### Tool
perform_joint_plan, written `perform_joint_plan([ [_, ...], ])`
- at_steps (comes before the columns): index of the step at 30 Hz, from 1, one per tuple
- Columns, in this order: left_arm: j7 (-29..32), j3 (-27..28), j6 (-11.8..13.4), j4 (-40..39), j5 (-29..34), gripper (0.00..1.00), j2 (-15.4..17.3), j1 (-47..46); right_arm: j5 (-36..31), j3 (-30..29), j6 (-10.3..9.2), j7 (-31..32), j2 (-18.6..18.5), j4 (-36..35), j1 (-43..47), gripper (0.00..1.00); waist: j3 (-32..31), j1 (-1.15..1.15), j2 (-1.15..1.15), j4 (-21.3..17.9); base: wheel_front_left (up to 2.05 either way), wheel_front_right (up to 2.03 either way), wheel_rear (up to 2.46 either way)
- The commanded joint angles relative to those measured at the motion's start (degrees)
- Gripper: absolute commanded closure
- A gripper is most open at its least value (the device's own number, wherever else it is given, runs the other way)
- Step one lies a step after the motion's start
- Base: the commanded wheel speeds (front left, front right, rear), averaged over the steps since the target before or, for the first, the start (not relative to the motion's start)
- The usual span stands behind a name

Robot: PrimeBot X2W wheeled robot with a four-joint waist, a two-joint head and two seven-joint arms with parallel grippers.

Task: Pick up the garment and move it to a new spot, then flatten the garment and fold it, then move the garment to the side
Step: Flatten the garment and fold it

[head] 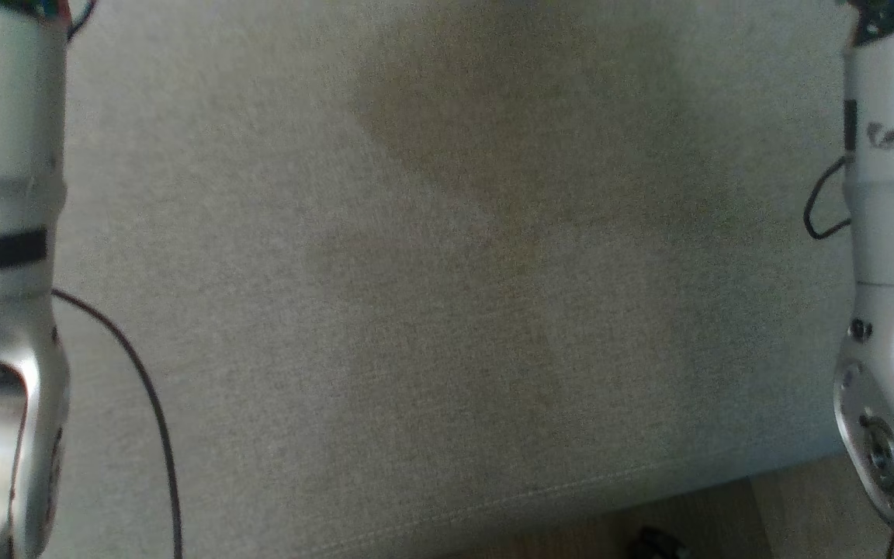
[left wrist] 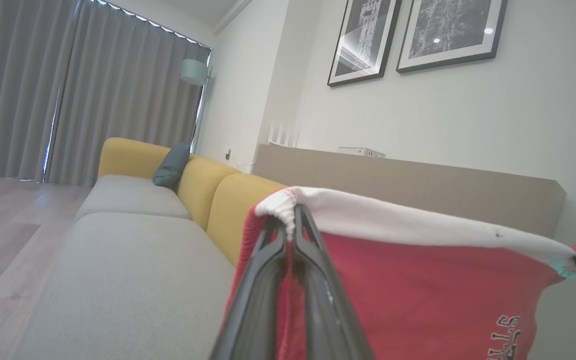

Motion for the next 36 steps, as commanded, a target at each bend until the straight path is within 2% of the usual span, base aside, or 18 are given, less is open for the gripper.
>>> perform_joint_plan([
  [1,-1.97,0.93,-0.45,1.62,1.07,1.0,1.48,-1.71,1.16,0.88,0.42,-0.2,1.17,0.52,-0.53,1.0,5.17,-0.01,0.0,-1.04,0.0,0.0,0.0],
  [5,-5.55,0.3,-1.1,8.33,1.43,1.0,0.81,-1.81,3.64,3.2,0.42,-0.25,1.18,2.19,0.74,1.0,7.57,-0.01,0.0,-1.11,0.0,0.0,0.0],
  [10,-9.09,-0.12,-2.27,17.07,-0.02,1.0,0.16,2.31,7.98,6.72,0.42,-0.27,1.18,3.68,7.47,1.0,9.15,-0.01,0.0,-1.1,0.0,0.0,0.0],
  [16,-10.89,0.02,-3.0,17.78,-3.42,1.0,-1.3,8.43,10.06,5.82,0.42,-0.27,1.19,0.03,15.75,1.0,7.18,-0.01,0.0,-0.47,0.0,0.0,0.0],
  [20,-11.06,-0.63,-3.06,8.63,-5.37,1.0,-1.54,16.71,9.6,4.82,0.42,-0.28,1.19,-5.17,23.86,1.0,3.88,-0.01,0.0,0.27,0.0,0.0,0.0],
  [27,-11.08,-1.22,-3.08,-6.46,-4.29,1.0,-2.16,33.37,7.88,2.23,0.42,-0.28,1.19,-14.68,38.75,1.0,-2.95,-0.01,0.0,1.45,0.0,0.0,0.0],
  [36,-11.09,0.71,-3.08,-20.91,-2.42,1.0,-4.79,54.86,5.03,-1.58,0.42,-0.28,1.19,-28.19,59.12,1.0,-10.55,-0.01,0.0,0.91,0.0,0.0,0.0],
])
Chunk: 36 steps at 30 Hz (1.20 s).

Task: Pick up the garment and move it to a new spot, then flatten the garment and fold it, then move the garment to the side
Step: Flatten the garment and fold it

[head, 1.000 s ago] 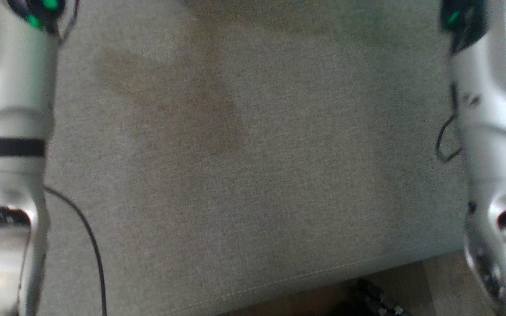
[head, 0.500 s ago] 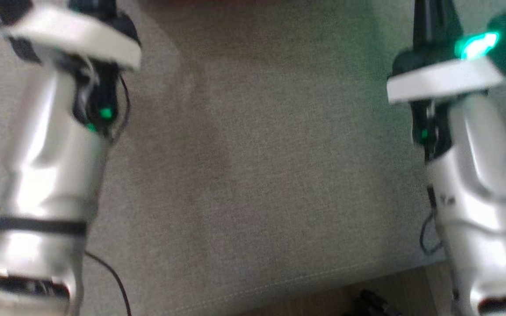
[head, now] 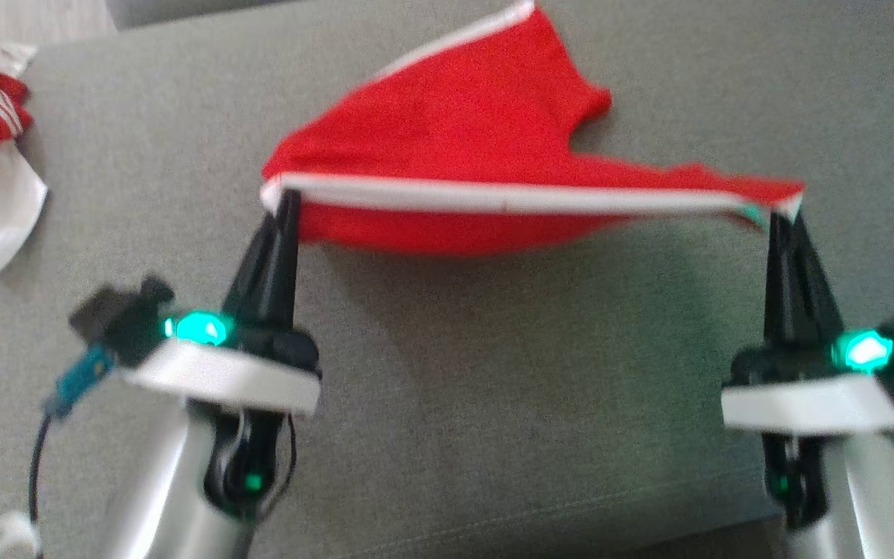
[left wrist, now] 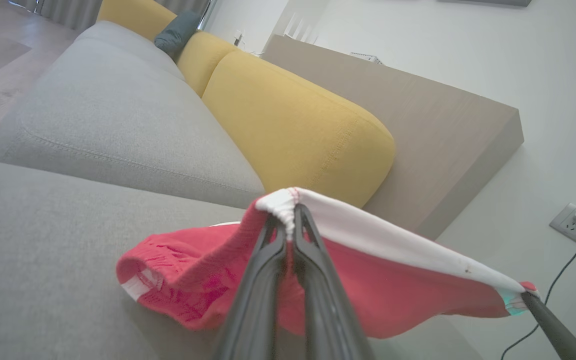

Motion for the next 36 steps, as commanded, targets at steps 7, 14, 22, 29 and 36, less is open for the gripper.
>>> perform_joint_plan([
  [7,-0.52,3.85,0.08,-10.66,-0.43,1.0,-1.51,13.23,-3.11,0.28,0.37,-0.12,-0.11,-9.73,11.35,1.0,-3.42,0.01,0.0,-1.61,0.0,0.0,0.0],
  [14,-0.52,2.29,0.12,-12.84,-0.35,1.0,-2.51,19.4,-3.41,-0.63,0.37,0.98,-0.11,-11.78,14.5,1.0,-2.43,0.01,0.0,-0.64,0.0,0.0,0.0],
  [22,-0.13,0.42,1.27,-7.53,-4.54,1.0,-3.18,15.7,-5.72,-1.02,0.37,1.93,-0.11,-5.42,6.98,1.0,0.55,0.01,0.0,2.26,0.0,0.0,0.0],
  [29,0.67,-0.11,4.63,1.54,-11.6,1.0,-3.32,4.43,-8.62,-0.53,0.37,3.43,-1.66,6.23,-7.28,1.0,4.17,0.01,0.0,4.76,0.0,0.0,0.0],
  [36,0.26,-2.86,8.74,11.0,-17.35,1.0,-3.33,-7.11,-9.57,3.01,0.37,5.76,-5.56,20.37,-22.97,1.0,7.7,0.01,0.0,7.2,0.0,0.0,0.0],
])
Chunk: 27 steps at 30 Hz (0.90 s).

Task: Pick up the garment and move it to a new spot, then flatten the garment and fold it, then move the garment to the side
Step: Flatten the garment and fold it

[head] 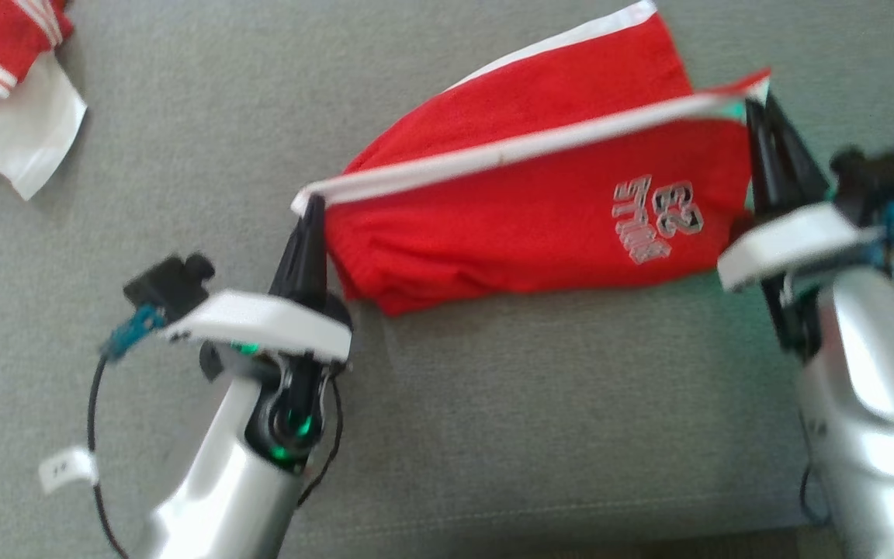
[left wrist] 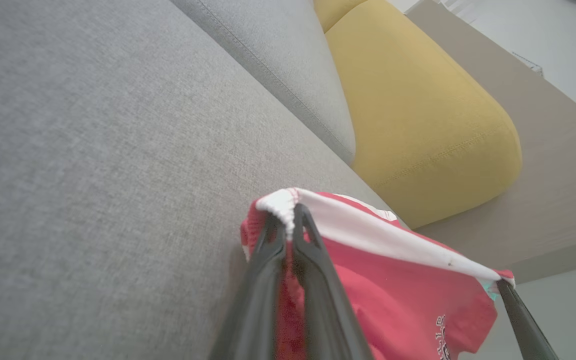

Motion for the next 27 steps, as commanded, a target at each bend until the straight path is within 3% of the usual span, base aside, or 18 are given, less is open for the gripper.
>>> perform_joint_plan([
  [1,-0.69,0.94,0.97,0.05,-1.35,1.0,0.46,-3.49,-0.45,1.99,0.37,0.34,-1.45,1.35,-4.43,1.0,1.77,0.0,0.0,1.58,0.0,0.0,0.0],
  [14,-1.35,-6.92,4.77,5.89,-6.27,1.0,0.45,-13.74,3.0,8.2,0.37,1.69,-4.97,25.61,-23.03,1.0,4.69,0.0,0.0,5.56,0.0,0.0,0.0],
  [25,-1.37,-8.75,6.19,6.64,-5.94,1.0,0.45,-16.19,6.0,11.79,0.37,-0.77,-4.51,37.67,-30.88,1.0,5.34,0.0,0.0,6.38,0.0,0.0,0.0],
  [26,-1.37,-9.1,6.26,6.55,-5.67,1.0,0.45,-16.35,6.29,11.9,0.37,-1.04,-4.49,38.67,-31.52,0.97,5.39,0.0,0.0,6.52,0.0,0.0,0.0],
  [27,-1.37,-9.41,6.33,6.32,-5.24,0.87,0.45,-16.48,6.67,11.89,0.37,-1.25,-4.44,39.7,-32.06,0.74,5.43,0.0,0.0,6.69,0.0,0.0,0.0],
])
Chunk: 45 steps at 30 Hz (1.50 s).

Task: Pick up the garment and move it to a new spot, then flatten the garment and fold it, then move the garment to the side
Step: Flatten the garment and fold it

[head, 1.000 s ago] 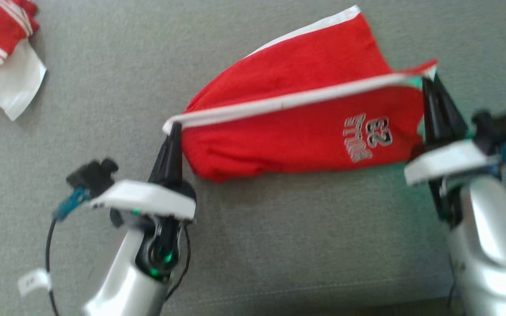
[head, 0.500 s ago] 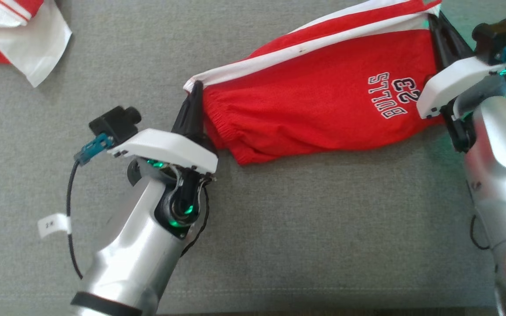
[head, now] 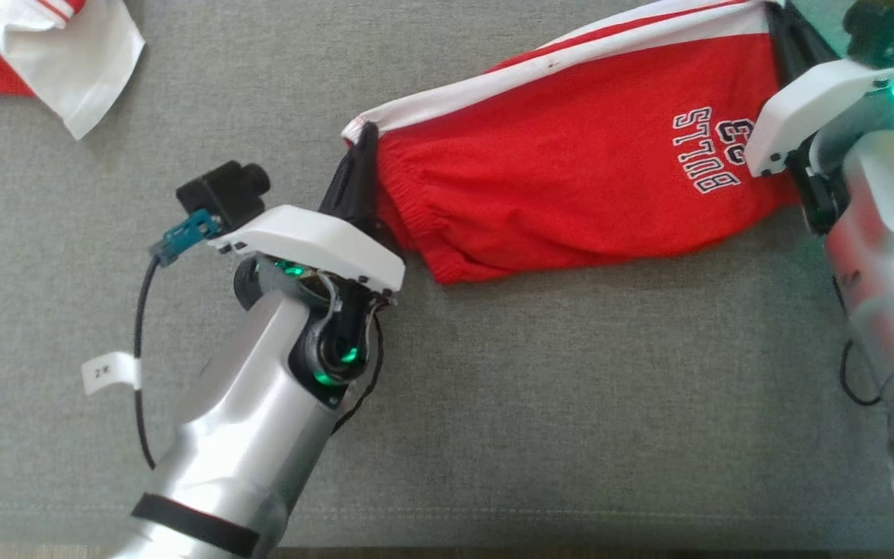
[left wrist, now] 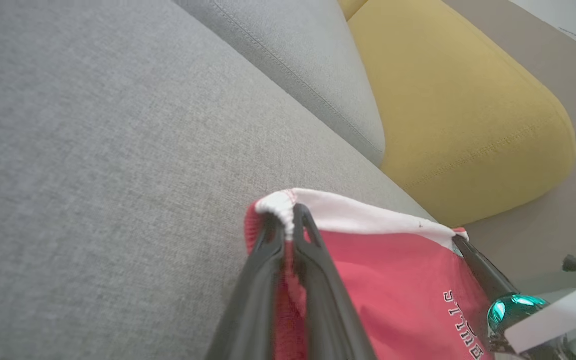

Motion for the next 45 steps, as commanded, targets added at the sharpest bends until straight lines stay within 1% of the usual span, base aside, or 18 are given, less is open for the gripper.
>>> perform_joint_plan([
  [1,-0.7,1.08,0.23,-1.76,1.01,0.54,0.89,-1.69,0.43,0.62,0.37,-0.96,0.33,-0.76,-1.47,0.51,0.02,0.0,0.0,0.25,0.0,0.0,0.0],
  [2,-0.7,0.67,0.02,-2.13,1.55,0.11,0.89,-1.65,0.57,0.58,0.37,-1.56,0.21,-0.09,-1.93,0.0,-0.02,0.0,0.0,0.46,0.0,0.0,0.0],
  [3,-0.7,0.42,-0.07,-2.44,2.29,0.0,0.89,-1.56,0.65,0.6,0.37,-2.03,0.12,0.61,-2.26,0.0,-0.09,0.0,0.0,0.64,0.0,0.0,0.0],
  [8,-0.71,1.84,-0.77,-4.99,8.16,0.0,0.89,0.28,1.16,0.37,0.37,-4.19,-0.11,2.62,-3.06,0.0,-0.99,0.0,0.0,1.27,0.0,0.0,0.0],
  [9,-0.71,2.98,-1.35,-6.28,11.1,0.0,0.89,1.69,1.51,0.64,0.37,-4.56,-0.12,3.14,-2.96,0.0,-1.62,0.0,0.0,1.32,0.0,0.0,0.0],
  [12,-0.71,4.97,-2.4,-8.79,16.06,0.0,1.71,4.1,2.36,1.62,0.37,-4.87,-0.47,3.4,-2.56,0.0,-2.69,0.0,0.0,1.2,0.0,0.0,0.0],
  [17,-0.71,9.34,-3.55,-13.54,21.98,0.0,3.08,9.35,4.69,4.5,0.37,-4.54,-1.74,3.61,-1.01,0.0,-4.79,0.0,0.0,0.53,0.0,0.0,0.0],
  [23,-0.71,13.25,-4.38,-17.17,24.21,0.0,3.24,15.33,10.07,9.63,0.37,2.06,-2.85,3.43,1.83,0.0,-6.42,0.0,0.0,-0.26,0.0,0.0,0.0],
  [27,-0.71,14.54,-4.43,-19.27,26.32,0.0,3.35,18.02,14.6,12.7,0.37,7.31,-3.93,1.78,3.19,0.0,-6.2,0.0,0.0,-0.16,0.0,0.0,0.0],
  [32,-0.71,15.02,-3.99,-20.5,30.56,0.0,3.46,19.44,19.93,15.84,0.37,12.21,-5.57,-0.74,4.35,0.0,-5.06,0.0,0.0,0.61,0.0,0.0,0.0],
  [38,-0.71,16.18,-3.94,-20.97,32.44,0.0,2.79,20.48,24.42,17.89,0.37,16.77,-7.11,-1.59,5.13,0.0,-4.48,0.0,0.0,1.44,0.0,0.0,0.0],
  [43,-0.71,17.29,-4.27,-21.07,33.94,0.0,2.38,21.49,28.34,20.18,0.37,22.28,-7.96,-2.52,5.96,0.0,-4.49,0.0,0.0,1.73,0.0,0.0,0.0],
  [44,-0.71,17.51,-4.38,-21.03,34.13,0.0,2.31,21.66,29.03,20.72,0.37,23.19,-8.19,-2.91,6.13,0.05,-4.54,0.0,0.0,1.71,0.0,0.0,0.0],
  [45,-0.71,17.73,-4.47,-20.99,34.3,0.0,2.24,21.8,29.77,21.12,0.37,23.96,-8.41,-3.24,6.29,0.24,-4.58,0.0,0.0,1.66,0.0,0.0,0.0],
])
